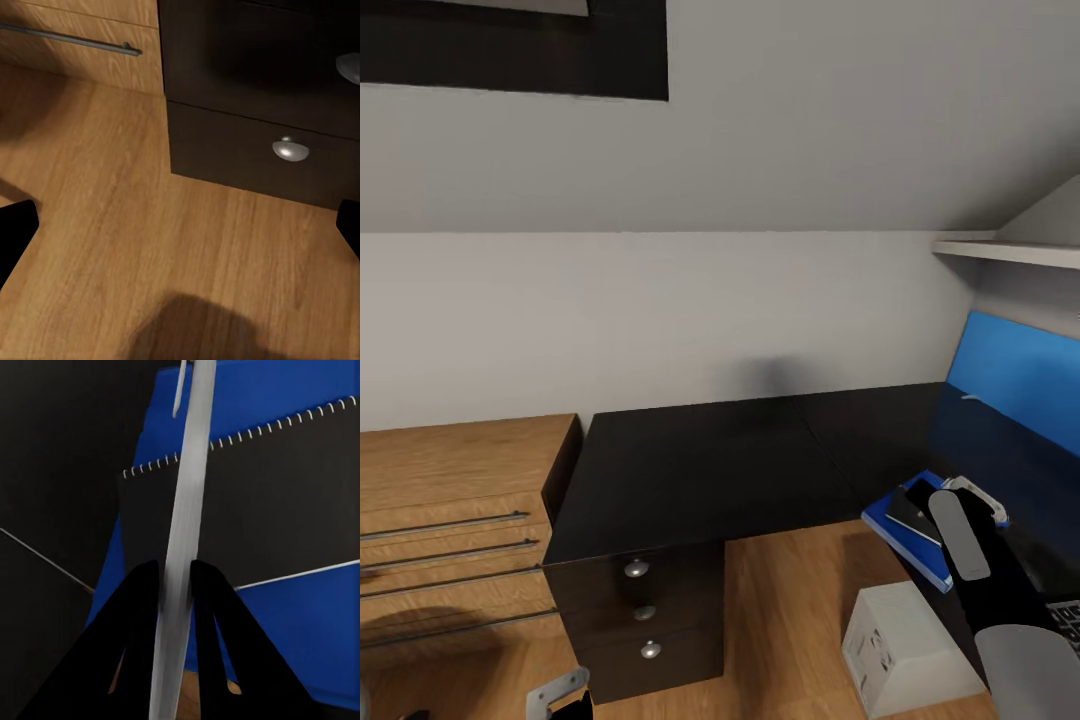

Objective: In the bedroom, organize the workspace by keeping the computer under the desk, ensuring the monitor is on the desk, placing the keyboard on the desk next to the monitor, placing the mouse on the desk next to the keyboard, moving the folder from the swivel chair onto the desk next to the mouse, stacking the notebook on top of the folder with the pen on top of the notebook, and positioning the swivel chair next to the desk.

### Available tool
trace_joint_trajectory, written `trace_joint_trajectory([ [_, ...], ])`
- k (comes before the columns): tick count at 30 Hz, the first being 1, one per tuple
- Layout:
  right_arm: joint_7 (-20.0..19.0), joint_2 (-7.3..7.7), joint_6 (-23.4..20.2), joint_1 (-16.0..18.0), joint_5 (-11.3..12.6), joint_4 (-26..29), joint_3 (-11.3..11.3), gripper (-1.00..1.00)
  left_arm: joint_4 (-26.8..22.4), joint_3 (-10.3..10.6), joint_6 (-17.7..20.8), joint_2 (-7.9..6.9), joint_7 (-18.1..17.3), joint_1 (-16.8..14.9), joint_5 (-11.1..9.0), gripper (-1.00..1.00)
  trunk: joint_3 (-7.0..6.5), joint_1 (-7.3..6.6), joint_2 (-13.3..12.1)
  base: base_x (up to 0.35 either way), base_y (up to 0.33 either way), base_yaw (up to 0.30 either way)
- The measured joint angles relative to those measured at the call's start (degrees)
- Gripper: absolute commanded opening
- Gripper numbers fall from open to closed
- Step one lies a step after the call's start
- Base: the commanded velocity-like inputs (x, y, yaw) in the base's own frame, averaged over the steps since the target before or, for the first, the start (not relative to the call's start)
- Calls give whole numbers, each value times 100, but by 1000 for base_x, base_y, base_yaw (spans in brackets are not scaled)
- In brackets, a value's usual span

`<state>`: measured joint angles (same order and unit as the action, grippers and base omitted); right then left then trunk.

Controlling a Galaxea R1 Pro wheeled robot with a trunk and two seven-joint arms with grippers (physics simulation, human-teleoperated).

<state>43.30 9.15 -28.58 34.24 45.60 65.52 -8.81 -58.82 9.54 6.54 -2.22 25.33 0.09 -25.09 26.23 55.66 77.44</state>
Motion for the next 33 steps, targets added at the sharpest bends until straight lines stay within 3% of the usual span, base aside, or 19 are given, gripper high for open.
trace_joint_trajectory([
  [6,-82,6,3,0,-15,-18,126,-100,8,1,0,7,14,0,-1,100,107,131,239,0,0,0],
  [14,-97,16,2,2,-33,-121,135,-100,9,1,0,8,15,0,-1,100,251,307,560,0,0,0],
  [27,-89,13,-6,9,-327,-231,134,-100,17,1,0,2,15,0,-1,100,485,593,1082,0,0,0],
  [33,-88,7,-6,9,-359,-241,134,-100,60,0,0,1,10,0,-8,100,485,593,1083,0,0,0],
])
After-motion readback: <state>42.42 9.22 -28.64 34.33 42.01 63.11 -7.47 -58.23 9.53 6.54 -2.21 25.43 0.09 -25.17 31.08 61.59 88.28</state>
